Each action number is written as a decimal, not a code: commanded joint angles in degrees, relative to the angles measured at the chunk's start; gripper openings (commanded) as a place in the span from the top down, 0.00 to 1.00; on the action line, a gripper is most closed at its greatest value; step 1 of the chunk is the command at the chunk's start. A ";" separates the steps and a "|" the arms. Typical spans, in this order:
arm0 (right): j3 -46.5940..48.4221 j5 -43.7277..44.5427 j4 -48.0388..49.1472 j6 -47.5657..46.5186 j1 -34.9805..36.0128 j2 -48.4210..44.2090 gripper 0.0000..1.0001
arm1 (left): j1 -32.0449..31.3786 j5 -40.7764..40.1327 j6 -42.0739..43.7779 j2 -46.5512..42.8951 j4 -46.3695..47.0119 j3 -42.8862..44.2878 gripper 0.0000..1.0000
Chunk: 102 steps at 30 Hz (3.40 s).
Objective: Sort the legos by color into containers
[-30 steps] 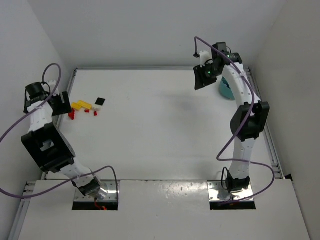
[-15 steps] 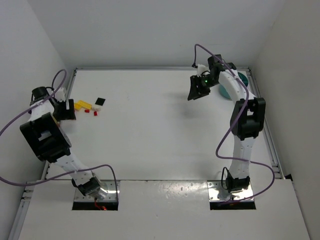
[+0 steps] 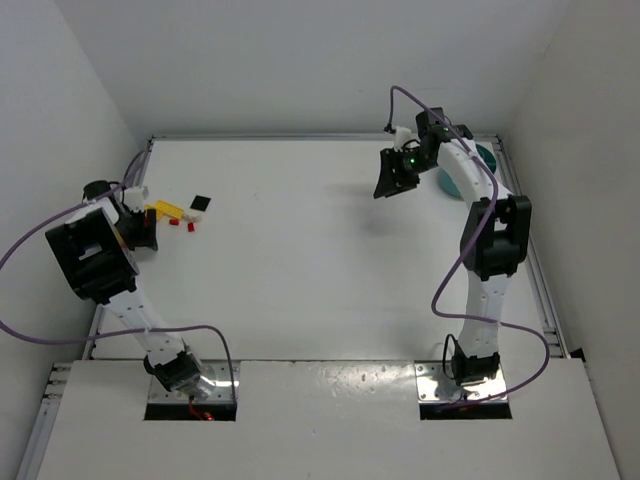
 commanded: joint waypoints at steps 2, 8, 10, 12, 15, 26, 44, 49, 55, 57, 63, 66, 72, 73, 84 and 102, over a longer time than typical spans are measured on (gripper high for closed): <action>-0.91 -0.83 1.36 0.43 -0.24 -0.86 0.56 | -1.46 -0.48 1.09 2.41 1.58 4.60 0.33; -1.44 -0.30 1.36 0.43 -0.24 -1.39 0.56 | -3.22 -1.19 -0.05 5.93 1.58 9.17 0.39; -1.44 -0.30 1.36 0.43 -0.24 -1.39 0.56 | -3.22 -1.71 -0.57 7.25 1.58 9.70 0.41; -1.44 -0.30 1.36 0.43 -0.24 -1.39 0.56 | -3.83 -1.72 -0.58 7.95 1.58 11.10 0.46; -1.44 0.23 1.36 0.43 -0.24 -1.39 0.56 | -4.45 -1.72 -0.58 8.48 1.58 11.11 0.57; -5.39 -6.09 1.45 -1.32 1.77 -8.23 0.58 | -4.45 14.95 6.53 -14.59 1.58 -2.76 0.81; -3.73 -32.82 -7.87 -19.26 13.64 -17.56 0.53 | -35.12 63.14 0.92 -36.79 -8.70 -13.59 0.83; -1.98 -36.50 -7.87 -19.26 17.16 -14.76 0.48 | -39.08 68.49 -3.03 -32.13 -8.17 -9.73 0.81; -0.30 -37.13 -4.63 -14.61 20.77 -11.07 0.39 | -39.87 70.44 -4.88 -30.54 -8.17 -8.49 0.80; 1.19 -37.73 -3.31 -12.32 22.34 -9.84 0.37 | -40.40 71.67 -4.89 -30.54 -8.17 -8.49 0.80; 4.53 -37.21 -1.81 -8.28 24.20 -5.88 0.37 | -40.40 71.67 -4.89 -30.54 -8.17 -8.49 0.79; 6.11 -37.21 -1.81 -7.75 24.81 -4.56 0.37 | -40.93 71.67 -4.89 -31.06 -8.17 -9.02 0.79; 7.87 -37.21 -1.28 -7.22 27.70 -3.50 0.42 | -41.46 71.15 -4.89 -31.07 -8.17 -9.55 0.78; 7.87 -36.69 -1.28 -7.22 27.71 -2.98 0.44 | -41.46 71.15 -4.89 -31.07 -8.17 -9.55 0.78; 8.49 -34.49 -1.28 -7.74 30.00 -2.45 0.84 | -41.46 70.53 -5.41 -31.07 -7.12 -10.60 0.69; -11.99 9.80 -3.73 -25.13 2.44 -24.51 0.96 | -28.89 57.27 -12.36 -42.67 -1.93 -17.02 0.00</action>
